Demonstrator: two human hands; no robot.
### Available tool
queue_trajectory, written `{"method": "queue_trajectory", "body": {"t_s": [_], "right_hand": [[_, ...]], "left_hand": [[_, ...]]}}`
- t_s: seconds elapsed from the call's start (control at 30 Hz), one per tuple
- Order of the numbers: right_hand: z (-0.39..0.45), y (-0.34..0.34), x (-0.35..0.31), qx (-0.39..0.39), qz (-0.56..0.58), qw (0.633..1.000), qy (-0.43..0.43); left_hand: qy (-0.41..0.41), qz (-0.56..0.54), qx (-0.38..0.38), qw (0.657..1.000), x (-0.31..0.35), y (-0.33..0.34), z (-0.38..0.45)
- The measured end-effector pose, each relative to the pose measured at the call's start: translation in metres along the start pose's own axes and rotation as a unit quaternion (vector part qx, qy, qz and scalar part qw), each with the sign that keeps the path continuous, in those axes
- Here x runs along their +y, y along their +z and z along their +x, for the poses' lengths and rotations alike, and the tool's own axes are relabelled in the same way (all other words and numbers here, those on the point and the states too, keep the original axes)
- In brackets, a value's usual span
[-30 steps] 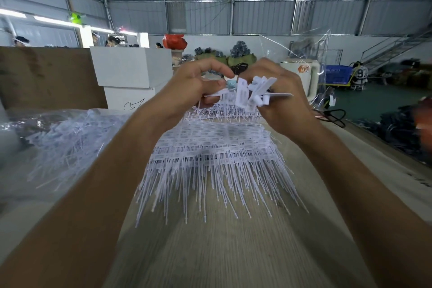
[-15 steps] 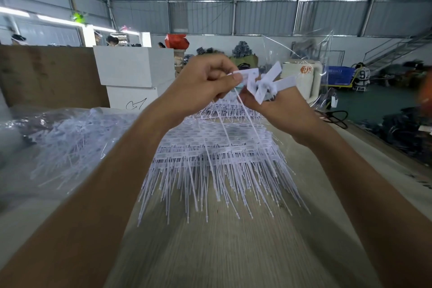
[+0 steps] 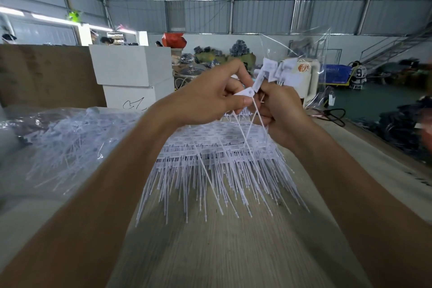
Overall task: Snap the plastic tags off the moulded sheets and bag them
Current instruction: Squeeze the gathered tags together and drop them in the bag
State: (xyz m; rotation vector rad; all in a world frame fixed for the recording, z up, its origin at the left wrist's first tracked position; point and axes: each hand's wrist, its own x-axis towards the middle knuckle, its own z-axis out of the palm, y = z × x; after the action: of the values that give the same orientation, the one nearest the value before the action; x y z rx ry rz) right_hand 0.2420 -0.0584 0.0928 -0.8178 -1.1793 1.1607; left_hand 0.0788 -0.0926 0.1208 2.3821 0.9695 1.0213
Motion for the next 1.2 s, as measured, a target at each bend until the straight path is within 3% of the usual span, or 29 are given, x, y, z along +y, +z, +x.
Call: {"method": "queue_trajectory", "body": {"t_s": [0.07, 0.13, 0.2, 0.37, 0.47, 0.6, 0.83, 0.93, 1.07, 1.2], "right_hand": [[0.004, -0.003, -0.004, 0.013, 0.083, 0.996, 0.015], [0.012, -0.018, -0.011, 0.057, 0.139, 0.989, 0.017], [0.019, -0.038, -0.015, 0.083, 0.067, 0.994, -0.014], [0.015, -0.037, -0.005, 0.046, -0.175, 0.983, -0.035], [0.010, -0.024, -0.003, -0.033, -0.143, 0.989, -0.030], [0.003, -0.016, -0.001, -0.115, -0.171, 0.978, -0.021], [-0.006, -0.004, 0.000, -0.155, -0.242, 0.953, -0.098], [-0.007, -0.002, 0.001, -0.130, -0.242, 0.955, -0.109], [-0.005, -0.002, -0.002, -0.088, -0.157, 0.981, -0.074], [-0.006, -0.002, -0.004, -0.071, -0.091, 0.990, -0.078]], "left_hand": [[-0.012, 0.007, -0.053, 0.999, 0.002, -0.005, -0.005], [-0.039, 0.026, -0.166, 0.985, 0.004, -0.012, -0.010], [-0.052, 0.044, -0.214, 0.974, 0.005, -0.013, -0.012], [-0.040, 0.054, -0.133, 0.989, -0.001, -0.014, -0.006], [-0.035, 0.068, -0.105, 0.992, -0.003, -0.015, -0.007], [-0.064, 0.050, -0.008, 0.997, -0.008, -0.017, -0.006], [-0.091, 0.191, 0.175, 0.962, -0.017, -0.020, -0.003], [-0.127, 0.181, 0.184, 0.958, -0.018, -0.023, -0.003], [-0.125, 0.178, 0.165, 0.962, -0.021, -0.019, 0.001], [-0.147, 0.069, 0.147, 0.976, -0.021, -0.018, 0.000]]}}
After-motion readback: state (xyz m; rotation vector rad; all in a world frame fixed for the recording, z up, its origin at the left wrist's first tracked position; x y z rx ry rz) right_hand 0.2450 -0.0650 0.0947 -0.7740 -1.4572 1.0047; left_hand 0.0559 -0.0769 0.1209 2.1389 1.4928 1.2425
